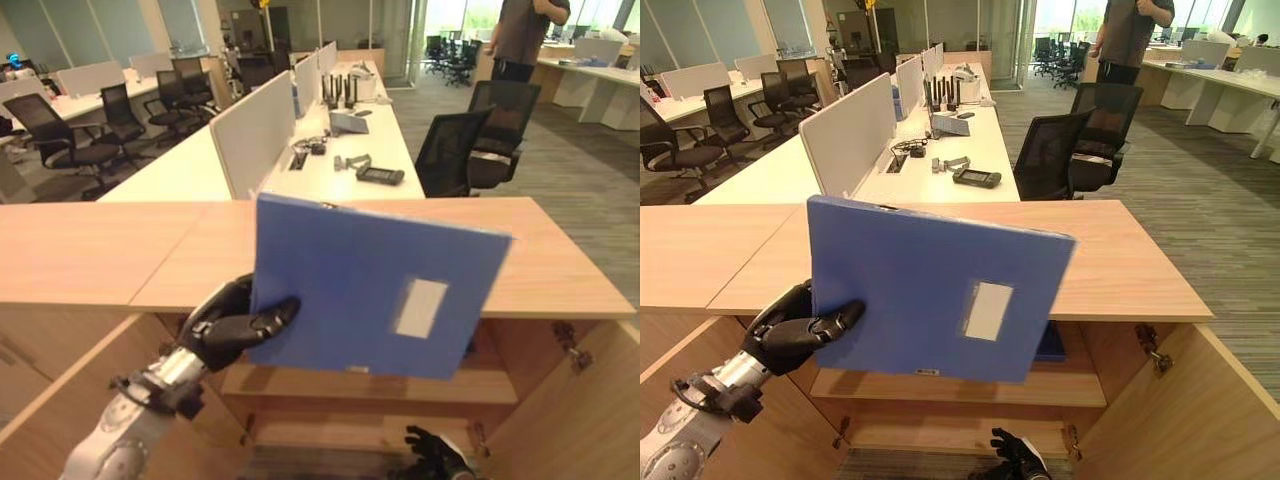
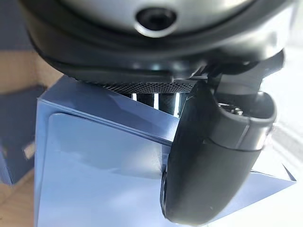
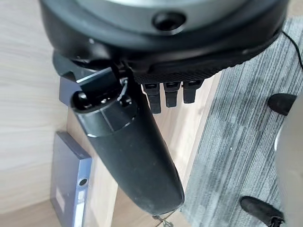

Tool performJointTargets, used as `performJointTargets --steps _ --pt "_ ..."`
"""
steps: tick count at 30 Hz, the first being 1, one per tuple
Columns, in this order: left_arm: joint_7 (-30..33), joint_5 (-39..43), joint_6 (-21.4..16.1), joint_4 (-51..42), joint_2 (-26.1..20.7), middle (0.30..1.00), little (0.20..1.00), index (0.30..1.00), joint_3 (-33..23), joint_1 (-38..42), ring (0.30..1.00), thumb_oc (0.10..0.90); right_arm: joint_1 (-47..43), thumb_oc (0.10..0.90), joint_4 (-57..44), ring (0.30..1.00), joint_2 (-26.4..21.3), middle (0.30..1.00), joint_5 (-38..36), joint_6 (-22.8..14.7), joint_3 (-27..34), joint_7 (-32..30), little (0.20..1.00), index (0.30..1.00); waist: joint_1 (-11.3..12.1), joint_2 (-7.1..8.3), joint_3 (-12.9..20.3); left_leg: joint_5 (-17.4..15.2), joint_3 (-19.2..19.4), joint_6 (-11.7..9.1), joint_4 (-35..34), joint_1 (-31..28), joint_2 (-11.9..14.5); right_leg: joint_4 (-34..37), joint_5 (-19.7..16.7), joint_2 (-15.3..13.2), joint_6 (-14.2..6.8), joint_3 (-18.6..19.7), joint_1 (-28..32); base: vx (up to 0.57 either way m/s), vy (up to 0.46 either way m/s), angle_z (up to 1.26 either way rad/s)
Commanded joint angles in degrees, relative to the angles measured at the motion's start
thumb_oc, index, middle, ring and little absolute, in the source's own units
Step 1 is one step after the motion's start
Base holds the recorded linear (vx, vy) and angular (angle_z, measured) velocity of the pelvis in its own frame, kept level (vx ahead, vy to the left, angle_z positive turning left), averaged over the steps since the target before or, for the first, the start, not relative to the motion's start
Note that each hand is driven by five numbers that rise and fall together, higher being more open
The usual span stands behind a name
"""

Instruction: Put the empty folder in the office cabinet

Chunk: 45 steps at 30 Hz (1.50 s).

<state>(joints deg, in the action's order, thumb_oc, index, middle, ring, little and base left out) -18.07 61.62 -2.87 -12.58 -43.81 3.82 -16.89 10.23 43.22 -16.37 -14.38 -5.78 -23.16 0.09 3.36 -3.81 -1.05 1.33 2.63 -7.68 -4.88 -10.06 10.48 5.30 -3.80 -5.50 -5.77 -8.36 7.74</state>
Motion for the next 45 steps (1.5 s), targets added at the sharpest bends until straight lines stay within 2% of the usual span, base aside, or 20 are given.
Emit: performJointTargets --steps 1,2,4,5,7,8,9,12,13,15,19,24,28,36,45 --pt "1.16 0.06 -7.42 -2.19 2.84 0.300 0.300 0.300 -4.83 3.60 0.300 0.400 -4.61 0.800 -10.39 0.900 0.55 0.900 -6.71 -4.13 1.49 0.87 0.900 0.900 0.17 2.69 -0.27 0.82 -3.29 -1.17 0.71 1.47 1.40 -4.43 4.48 -5.24 -5.32 0.78 0.71 0.00 0.000 0.00" --pt "1.17 0.03 -7.42 -2.19 2.89 0.300 0.300 0.300 -4.81 3.59 0.300 0.400 -4.56 0.800 -10.47 0.900 0.47 0.900 -6.75 -4.09 1.49 0.87 0.900 0.900 0.17 2.64 -0.27 0.81 -3.29 -1.17 0.71 1.45 1.41 -4.44 4.49 -5.23 -5.32 0.78 0.73 0.00 0.000 0.00" --pt "2.31 -0.51 -7.34 -0.23 7.67 0.300 0.300 0.300 -4.05 2.16 0.300 0.400 -4.41 0.800 -13.06 0.900 1.19 0.900 -12.93 -4.36 2.62 1.95 0.900 0.900 0.13 2.60 -0.46 0.78 -3.45 -1.11 0.83 1.55 1.45 -4.52 4.63 -5.17 -5.12 0.74 0.65 0.00 0.000 0.00" --pt "2.32 -0.53 -7.34 -0.22 7.72 0.300 0.300 0.300 -4.03 2.15 0.300 0.400 -4.39 0.800 -13.09 0.900 1.12 0.900 -12.99 -4.35 2.62 1.98 0.900 0.900 0.12 2.56 -0.46 0.77 -3.45 -1.11 0.83 1.54 1.45 -4.52 4.64 -5.16 -5.12 0.74 0.66 0.00 0.000 0.00" --pt "2.77 -0.71 -7.16 0.32 10.20 0.300 0.300 0.300 -3.77 1.14 0.300 0.400 -4.05 0.800 -15.28 0.900 1.97 0.900 -18.63 -4.54 3.00 3.27 0.900 0.900 0.12 2.62 -0.53 0.76 -3.41 -1.11 0.89 1.61 1.51 -4.58 4.74 -5.14 -5.03 0.71 0.62 0.00 0.000 0.00" --pt "3.03 -1.02 -7.18 0.47 11.09 0.300 0.300 0.300 -3.70 0.73 0.300 0.400 -3.89 0.800 -16.70 0.900 2.31 0.900 -21.98 -4.56 2.94 4.10 0.900 0.900 0.15 2.62 -0.61 0.75 -3.45 -1.10 0.92 1.67 1.53 -4.61 4.78 -5.12 -4.99 0.75 0.58 0.00 0.000 0.00" --pt "3.38 -1.31 -7.01 0.69 12.64 0.300 0.300 0.300 -3.16 0.32 0.300 0.400 -3.34 0.800 -19.27 0.900 3.11 0.900 -30.20 -3.97 2.77 6.42 0.900 0.900 0.20 2.71 -0.70 0.77 -3.56 -1.12 0.95 1.80 1.51 -4.66 4.85 -5.05 -4.93 0.68 0.49 0.00 0.000 0.00" --pt "3.43 -1.70 -6.78 0.87 13.68 0.300 0.300 0.300 -2.14 0.35 0.300 0.400 -2.71 0.800 -25.61 0.900 2.70 0.900 -39.74 -2.34 0.58 10.56 0.900 0.900 0.33 2.89 -0.74 0.79 -3.70 -1.18 0.97 1.91 1.61 -4.76 4.96 -5.04 -4.84 0.66 0.40 0.00 0.000 0.00" --pt "3.43 -1.70 -6.78 0.87 13.71 0.300 0.300 0.300 -2.14 0.33 0.300 0.400 -2.66 0.800 -25.69 0.900 2.63 0.900 -39.80 -2.31 0.57 10.56 0.900 0.900 0.31 2.86 -0.73 0.79 -3.71 -1.18 0.97 1.91 1.61 -4.77 4.98 -5.04 -4.84 0.66 0.40 0.00 0.000 0.00" --pt "3.40 -2.52 -6.72 1.22 14.13 0.300 0.300 0.300 -0.97 1.53 0.300 0.400 -3.11 0.800 -30.92 0.900 1.56 0.900 -45.67 -1.27 -1.55 12.83 0.900 0.900 0.28 2.94 -0.71 0.82 -3.72 -1.23 0.92 1.88 1.65 -4.88 5.08 -5.00 -4.76 0.54 0.42 0.00 0.000 0.00" --pt "3.70 -2.93 -6.66 0.50 14.67 0.300 0.300 0.300 -0.22 2.68 0.300 0.400 -4.31 0.800 -35.91 0.900 0.69 0.900 -51.01 -0.15 -4.24 13.45 0.900 0.900 0.31 3.04 -0.52 0.77 -3.73 -1.29 0.86 1.79 1.72 -5.10 5.28 -4.92 -4.65 0.51 0.41 0.00 0.000 0.00" --pt "5.34 -3.50 -7.61 -0.65 16.33 0.300 0.300 0.300 0.59 4.70 0.300 0.400 -5.63 0.800 -39.10 0.900 0.36 0.900 -52.75 0.15 -6.16 12.84 0.900 0.900 0.28 3.06 -0.50 0.77 -3.77 -1.23 0.80 1.80 1.82 -5.21 5.44 -4.89 -4.55 0.35 0.28 0.00 0.000 0.00" --pt "8.44 -5.83 -9.20 -3.31 20.71 0.300 0.300 0.300 3.59 8.10 0.300 0.400 -6.30 0.800 -42.56 0.900 0.96 0.900 -54.44 -0.46 -7.04 11.84 0.900 0.900 0.06 3.31 -0.70 0.76 -3.89 -1.07 0.72 2.12 1.71 -5.34 5.48 -4.83 -4.45 0.30 -0.09 -0.02 -0.006 0.00" --pt "10.63 -8.15 -10.78 -3.72 23.05 0.300 0.300 0.300 4.71 10.31 0.300 0.400 -6.24 0.800 -46.96 0.900 0.55 0.900 -55.21 -1.64 -6.58 11.12 0.900 0.900 -0.43 3.49 -0.78 1.03 -4.10 -1.01 0.44 2.59 1.54 -5.36 5.12 -4.97 -4.45 0.17 -0.55 -0.01 -0.006 0.03" --pt "11.56 -10.18 -13.33 -7.96 22.16 0.300 0.300 0.300 2.70 14.30 0.300 0.400 -6.17 0.800 -47.75 0.900 -4.93 0.900 -48.25 -0.94 -4.06 12.15 0.900 0.900 -1.08 3.80 -0.49 1.74 -4.40 -1.06 0.34 3.52 1.52 -5.11 4.37 -5.03 -4.36 0.33 -1.23 -0.02 -0.007 0.01"
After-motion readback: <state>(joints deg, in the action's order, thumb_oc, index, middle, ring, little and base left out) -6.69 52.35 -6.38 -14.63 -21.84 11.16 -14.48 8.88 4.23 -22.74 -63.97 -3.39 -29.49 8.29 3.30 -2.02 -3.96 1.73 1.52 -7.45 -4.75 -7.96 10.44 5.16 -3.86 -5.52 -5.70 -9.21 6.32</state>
